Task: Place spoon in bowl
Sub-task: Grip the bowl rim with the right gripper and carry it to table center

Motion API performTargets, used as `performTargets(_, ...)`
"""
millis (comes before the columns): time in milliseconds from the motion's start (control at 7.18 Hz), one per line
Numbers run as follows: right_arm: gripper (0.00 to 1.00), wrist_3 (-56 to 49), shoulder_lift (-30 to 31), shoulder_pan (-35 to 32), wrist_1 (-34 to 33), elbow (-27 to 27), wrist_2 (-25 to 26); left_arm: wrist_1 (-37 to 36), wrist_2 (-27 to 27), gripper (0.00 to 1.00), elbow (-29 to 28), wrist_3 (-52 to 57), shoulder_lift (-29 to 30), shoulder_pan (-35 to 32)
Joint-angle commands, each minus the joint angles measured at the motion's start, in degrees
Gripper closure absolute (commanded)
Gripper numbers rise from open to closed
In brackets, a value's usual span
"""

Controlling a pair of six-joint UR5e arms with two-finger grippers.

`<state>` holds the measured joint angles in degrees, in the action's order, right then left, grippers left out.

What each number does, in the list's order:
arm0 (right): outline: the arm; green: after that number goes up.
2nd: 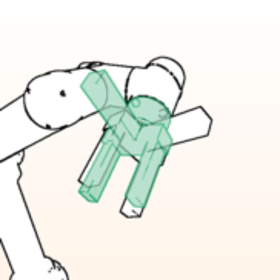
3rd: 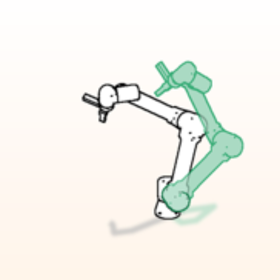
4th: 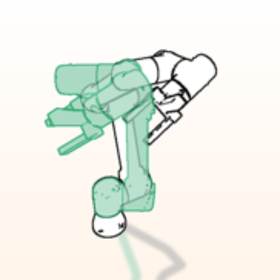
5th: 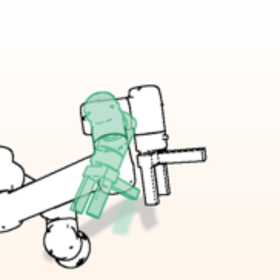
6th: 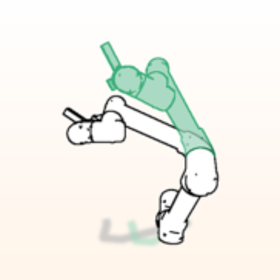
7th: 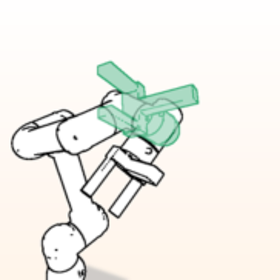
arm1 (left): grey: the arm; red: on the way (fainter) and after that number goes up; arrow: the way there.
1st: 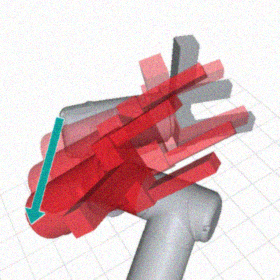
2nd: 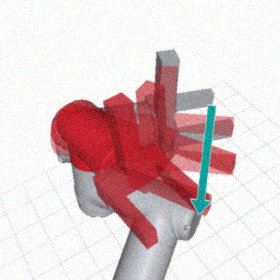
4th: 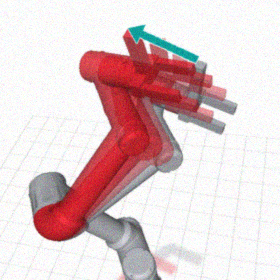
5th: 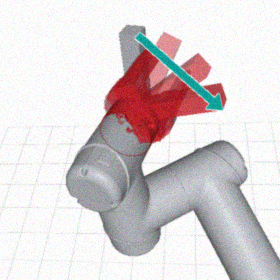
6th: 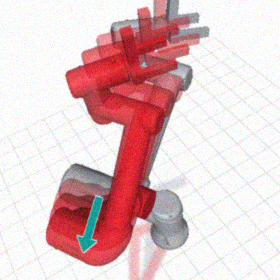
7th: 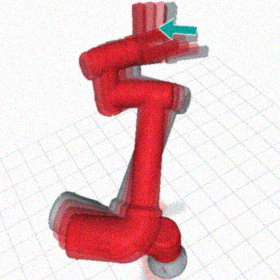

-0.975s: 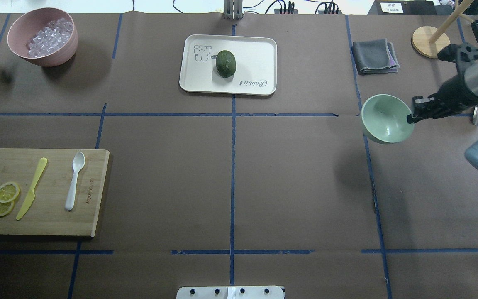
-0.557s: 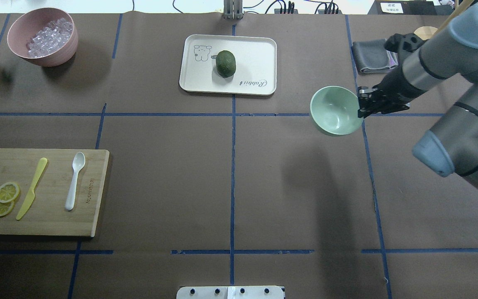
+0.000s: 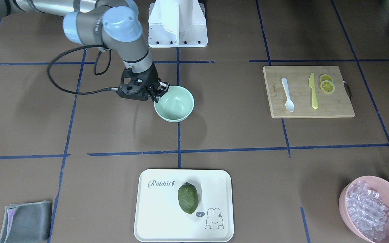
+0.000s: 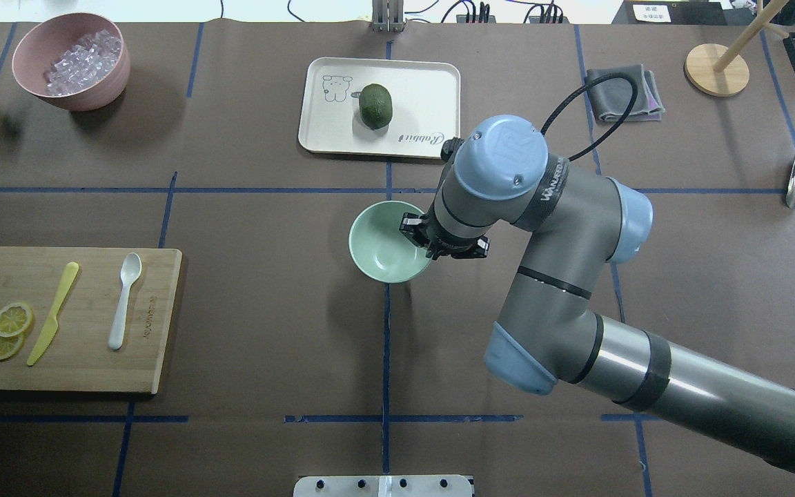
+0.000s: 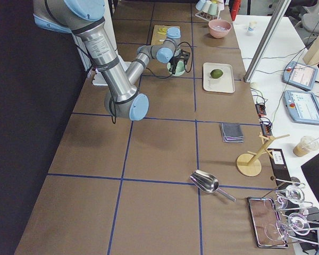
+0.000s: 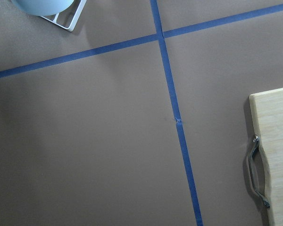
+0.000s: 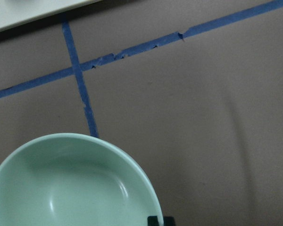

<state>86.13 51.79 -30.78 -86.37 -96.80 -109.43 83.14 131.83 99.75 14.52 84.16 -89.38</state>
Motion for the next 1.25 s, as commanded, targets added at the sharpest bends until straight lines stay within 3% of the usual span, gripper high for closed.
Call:
performTargets(0, 1.00, 1.2, -0.4, 2.4, 0.1, 1.6, 2.2, 0.0, 0.0, 0.00, 0.3, 0.0, 0.0, 0.1)
performTargets(557, 0.96, 1.3, -0.1, 3.3, 0.5, 2.9, 2.4, 0.0, 0.0, 0.00, 0.4, 0.2, 0.0, 0.2)
performTargets(697, 0.79, 1.4, -0.1, 3.5, 0.7, 3.1, 2.4, 0.1, 0.0, 0.00, 0.4, 0.3, 0.0, 0.2)
performTargets(836, 0.02, 3.6, -0.1, 3.9, 0.7, 3.1, 2.5, 0.1, 0.0, 0.00, 0.4, 0.3, 0.0, 0.2)
performTargets(1115, 0.00, 4.1, -0.5, 3.0, 0.5, 0.9, 2.1, 1.0, -0.5, 0.00, 0.8, 0.2, 0.1, 0.3)
